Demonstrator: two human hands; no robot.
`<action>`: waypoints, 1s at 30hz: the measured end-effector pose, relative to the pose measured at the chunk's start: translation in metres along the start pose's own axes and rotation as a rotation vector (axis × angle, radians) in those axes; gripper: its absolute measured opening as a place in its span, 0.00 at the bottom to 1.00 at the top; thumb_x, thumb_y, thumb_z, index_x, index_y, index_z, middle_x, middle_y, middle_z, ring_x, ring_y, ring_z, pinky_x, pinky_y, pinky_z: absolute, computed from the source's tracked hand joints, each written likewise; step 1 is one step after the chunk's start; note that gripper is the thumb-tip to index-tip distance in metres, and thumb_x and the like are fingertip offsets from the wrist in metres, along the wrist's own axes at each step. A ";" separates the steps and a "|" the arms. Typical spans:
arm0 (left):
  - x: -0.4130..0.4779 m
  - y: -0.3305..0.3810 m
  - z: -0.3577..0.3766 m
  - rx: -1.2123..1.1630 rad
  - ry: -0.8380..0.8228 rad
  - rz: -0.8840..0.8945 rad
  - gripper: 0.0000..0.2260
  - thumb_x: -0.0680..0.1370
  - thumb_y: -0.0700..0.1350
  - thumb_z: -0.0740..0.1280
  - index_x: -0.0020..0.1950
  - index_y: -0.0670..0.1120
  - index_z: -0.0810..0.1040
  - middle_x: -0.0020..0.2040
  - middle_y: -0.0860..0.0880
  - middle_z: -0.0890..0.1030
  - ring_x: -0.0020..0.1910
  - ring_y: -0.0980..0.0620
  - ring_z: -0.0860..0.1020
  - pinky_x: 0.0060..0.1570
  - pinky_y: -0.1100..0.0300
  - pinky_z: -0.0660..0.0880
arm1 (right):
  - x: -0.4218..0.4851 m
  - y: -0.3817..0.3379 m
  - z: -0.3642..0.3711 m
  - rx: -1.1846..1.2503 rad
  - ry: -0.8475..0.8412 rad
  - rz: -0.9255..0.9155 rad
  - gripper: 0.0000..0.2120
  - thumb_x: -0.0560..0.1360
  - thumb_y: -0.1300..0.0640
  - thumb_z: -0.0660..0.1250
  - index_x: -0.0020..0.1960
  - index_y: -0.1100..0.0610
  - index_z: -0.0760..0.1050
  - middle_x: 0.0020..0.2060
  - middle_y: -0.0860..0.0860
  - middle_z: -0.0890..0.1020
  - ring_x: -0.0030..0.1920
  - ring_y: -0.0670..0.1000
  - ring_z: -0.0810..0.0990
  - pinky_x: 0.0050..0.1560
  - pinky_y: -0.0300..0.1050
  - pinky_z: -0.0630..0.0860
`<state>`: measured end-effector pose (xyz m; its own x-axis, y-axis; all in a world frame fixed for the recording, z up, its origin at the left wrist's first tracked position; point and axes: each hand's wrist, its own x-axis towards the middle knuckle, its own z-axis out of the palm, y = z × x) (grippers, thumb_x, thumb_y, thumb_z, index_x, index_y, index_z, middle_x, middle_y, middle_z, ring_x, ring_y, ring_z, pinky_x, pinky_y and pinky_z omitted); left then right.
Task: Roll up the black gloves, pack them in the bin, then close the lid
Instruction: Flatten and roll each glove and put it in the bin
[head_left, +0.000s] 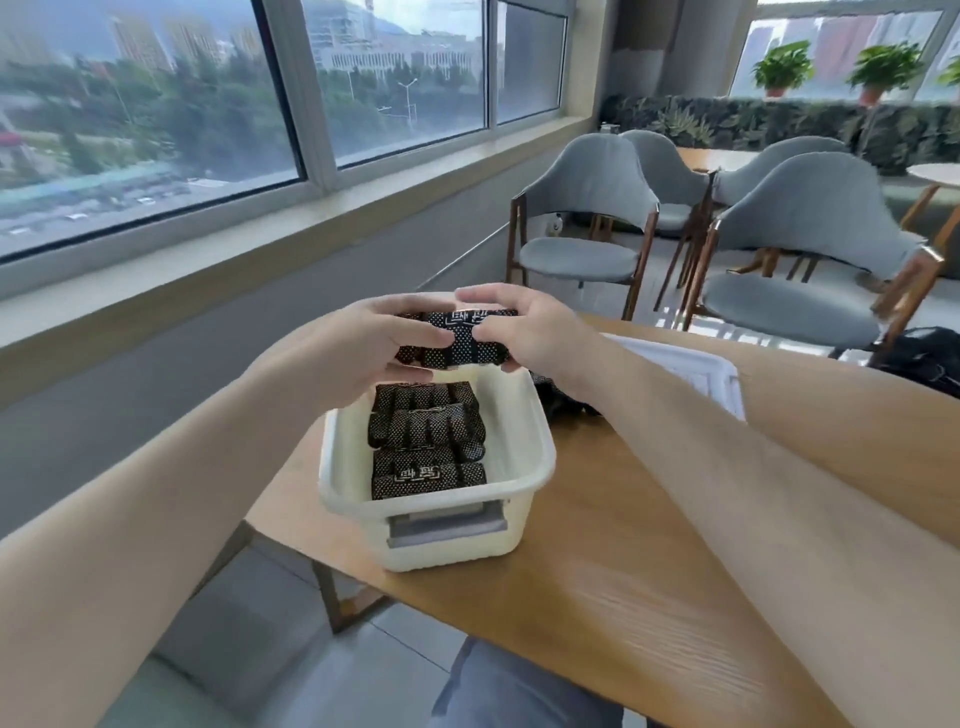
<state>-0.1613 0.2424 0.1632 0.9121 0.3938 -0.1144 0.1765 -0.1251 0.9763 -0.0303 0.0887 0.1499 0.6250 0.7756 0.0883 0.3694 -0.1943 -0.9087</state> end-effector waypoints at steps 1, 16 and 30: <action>0.002 -0.004 -0.006 0.093 0.022 -0.001 0.15 0.74 0.39 0.75 0.58 0.52 0.85 0.58 0.52 0.85 0.59 0.51 0.82 0.57 0.51 0.80 | 0.004 0.000 0.006 -0.033 -0.022 0.011 0.18 0.78 0.60 0.66 0.61 0.41 0.81 0.51 0.48 0.84 0.48 0.47 0.80 0.43 0.42 0.79; 0.025 -0.031 0.002 1.377 -0.315 -0.208 0.18 0.78 0.52 0.72 0.65 0.46 0.79 0.51 0.50 0.80 0.52 0.46 0.77 0.51 0.56 0.73 | 0.035 0.011 0.068 -0.706 -0.545 0.281 0.18 0.78 0.57 0.72 0.67 0.53 0.77 0.59 0.51 0.76 0.47 0.56 0.85 0.51 0.46 0.83; 0.036 -0.063 0.013 1.636 -0.423 -0.170 0.13 0.81 0.51 0.66 0.56 0.43 0.83 0.50 0.50 0.84 0.45 0.49 0.75 0.47 0.56 0.71 | 0.037 0.024 0.081 -1.071 -0.587 0.056 0.13 0.77 0.48 0.73 0.54 0.56 0.81 0.43 0.51 0.81 0.47 0.57 0.80 0.44 0.44 0.75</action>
<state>-0.1348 0.2530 0.0949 0.8241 0.2815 -0.4916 0.1973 -0.9561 -0.2168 -0.0547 0.1615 0.0985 0.3550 0.8498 -0.3895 0.9048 -0.4171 -0.0854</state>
